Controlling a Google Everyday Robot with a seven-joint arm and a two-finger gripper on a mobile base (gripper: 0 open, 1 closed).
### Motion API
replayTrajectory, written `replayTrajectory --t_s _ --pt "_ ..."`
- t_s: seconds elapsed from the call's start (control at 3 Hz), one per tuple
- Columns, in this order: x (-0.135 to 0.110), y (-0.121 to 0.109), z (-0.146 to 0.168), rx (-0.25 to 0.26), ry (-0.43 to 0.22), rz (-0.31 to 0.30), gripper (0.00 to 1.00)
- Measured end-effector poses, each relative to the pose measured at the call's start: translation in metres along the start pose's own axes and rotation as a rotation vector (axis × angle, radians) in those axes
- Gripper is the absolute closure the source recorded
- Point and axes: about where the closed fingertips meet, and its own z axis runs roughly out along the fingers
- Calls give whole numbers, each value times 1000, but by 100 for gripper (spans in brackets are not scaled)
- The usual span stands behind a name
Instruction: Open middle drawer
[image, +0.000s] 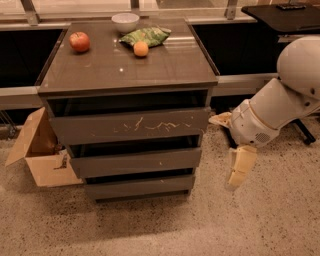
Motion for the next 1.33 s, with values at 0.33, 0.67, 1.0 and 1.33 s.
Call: replayTrajectory --t_s 0.33,0.67,1.0,1.33 --pt "16 -7 63 -70 5 -76 0" --pt "34 -18 122 -118 -18 -113 0" --pt "54 -30 183 -163 -50 -112 0" --pt "62 -45 202 -151 -53 -134 0"
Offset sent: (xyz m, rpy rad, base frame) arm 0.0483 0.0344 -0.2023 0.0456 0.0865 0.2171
